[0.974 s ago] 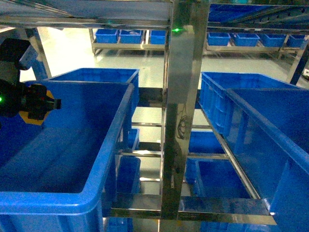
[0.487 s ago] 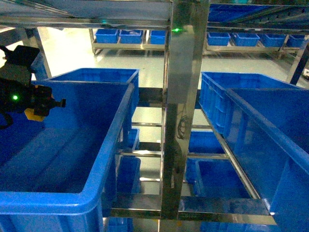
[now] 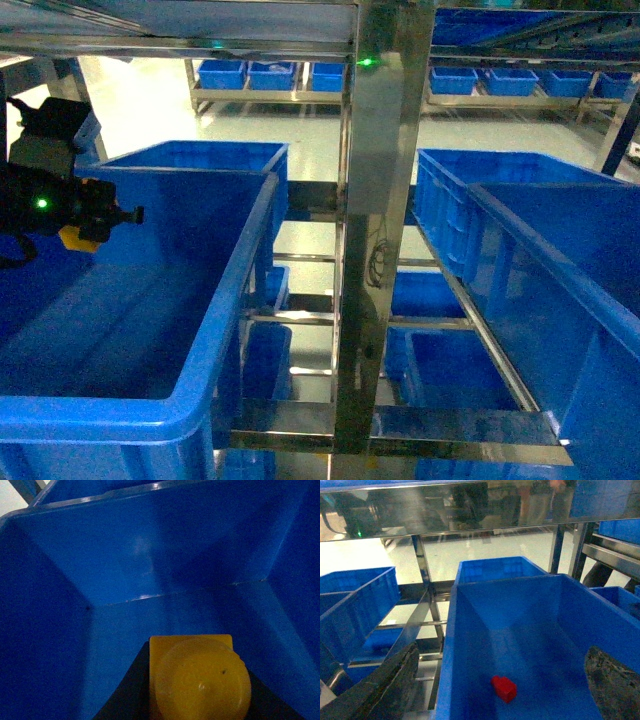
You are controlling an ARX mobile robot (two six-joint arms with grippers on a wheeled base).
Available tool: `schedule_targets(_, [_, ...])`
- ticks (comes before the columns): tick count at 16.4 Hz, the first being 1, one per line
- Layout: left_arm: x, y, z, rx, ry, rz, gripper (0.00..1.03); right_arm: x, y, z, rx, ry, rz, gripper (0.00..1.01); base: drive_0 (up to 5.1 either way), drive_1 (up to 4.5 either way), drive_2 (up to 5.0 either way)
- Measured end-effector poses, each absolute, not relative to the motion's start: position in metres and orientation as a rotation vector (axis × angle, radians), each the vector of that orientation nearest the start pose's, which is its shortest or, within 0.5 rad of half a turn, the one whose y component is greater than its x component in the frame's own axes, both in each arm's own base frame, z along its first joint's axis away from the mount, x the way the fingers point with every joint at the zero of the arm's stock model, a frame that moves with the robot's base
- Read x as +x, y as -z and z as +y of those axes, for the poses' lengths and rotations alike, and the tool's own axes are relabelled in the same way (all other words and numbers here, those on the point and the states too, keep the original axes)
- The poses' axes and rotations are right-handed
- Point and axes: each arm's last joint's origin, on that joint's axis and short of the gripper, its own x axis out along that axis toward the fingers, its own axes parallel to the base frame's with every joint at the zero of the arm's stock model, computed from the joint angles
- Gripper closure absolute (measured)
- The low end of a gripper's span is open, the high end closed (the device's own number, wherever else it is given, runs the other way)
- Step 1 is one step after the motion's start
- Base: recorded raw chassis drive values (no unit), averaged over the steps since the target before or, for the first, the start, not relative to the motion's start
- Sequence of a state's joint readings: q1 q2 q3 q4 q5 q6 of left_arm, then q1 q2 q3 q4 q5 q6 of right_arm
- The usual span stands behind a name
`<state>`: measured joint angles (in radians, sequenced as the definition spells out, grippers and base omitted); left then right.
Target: Sort and place red and yellow blocks in left bins
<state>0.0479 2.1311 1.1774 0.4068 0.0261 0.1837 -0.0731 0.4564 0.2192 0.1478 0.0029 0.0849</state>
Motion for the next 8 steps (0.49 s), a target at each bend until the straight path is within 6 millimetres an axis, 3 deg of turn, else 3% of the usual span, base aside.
schedule_targets(3, [0.4343,-0.1131,0.0188,0.159,0.033,0.536,0.65,0.1312,-0.2119,-0.0097,0.088,0.080,0.086,0.03,0.0,0.00,0.0])
schedule_targets(8, [0.4348,-0.1138,0.0184,0.153,0.057,0.537,0.25,0.1312,-0.2120,-0.0097,0.088,0.080,0.086,0.03,0.0,0.00,0.0])
